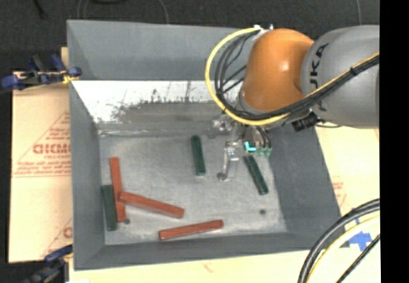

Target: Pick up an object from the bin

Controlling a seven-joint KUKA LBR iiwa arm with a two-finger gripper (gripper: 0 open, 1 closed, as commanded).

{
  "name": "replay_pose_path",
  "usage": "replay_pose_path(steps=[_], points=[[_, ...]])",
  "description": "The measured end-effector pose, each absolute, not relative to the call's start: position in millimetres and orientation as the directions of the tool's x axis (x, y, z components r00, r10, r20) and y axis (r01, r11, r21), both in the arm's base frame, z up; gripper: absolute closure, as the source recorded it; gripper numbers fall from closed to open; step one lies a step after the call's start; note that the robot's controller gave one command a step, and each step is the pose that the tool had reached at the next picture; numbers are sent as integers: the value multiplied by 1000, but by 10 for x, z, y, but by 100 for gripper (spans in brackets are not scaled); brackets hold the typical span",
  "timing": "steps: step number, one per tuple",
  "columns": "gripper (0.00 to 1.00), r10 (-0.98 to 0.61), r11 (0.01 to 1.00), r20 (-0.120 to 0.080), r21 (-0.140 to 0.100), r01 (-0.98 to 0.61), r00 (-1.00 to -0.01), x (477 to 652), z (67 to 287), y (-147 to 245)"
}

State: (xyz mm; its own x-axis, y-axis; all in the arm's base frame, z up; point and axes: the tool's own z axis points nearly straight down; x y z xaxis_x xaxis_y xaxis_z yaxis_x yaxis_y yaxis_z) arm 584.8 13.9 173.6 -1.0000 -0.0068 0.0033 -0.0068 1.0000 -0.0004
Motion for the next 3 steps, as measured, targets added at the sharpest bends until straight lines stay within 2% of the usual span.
replay_pose_path(steps=[1,2,3], points=[[0,-6,1000,-4,0,-6,-1000,5866,1778,139],[0,-70,998,-12,-3,-70,-997,6018,1642,215],[0,-364,931,1,0,-364,-931,6224,1328,325]])
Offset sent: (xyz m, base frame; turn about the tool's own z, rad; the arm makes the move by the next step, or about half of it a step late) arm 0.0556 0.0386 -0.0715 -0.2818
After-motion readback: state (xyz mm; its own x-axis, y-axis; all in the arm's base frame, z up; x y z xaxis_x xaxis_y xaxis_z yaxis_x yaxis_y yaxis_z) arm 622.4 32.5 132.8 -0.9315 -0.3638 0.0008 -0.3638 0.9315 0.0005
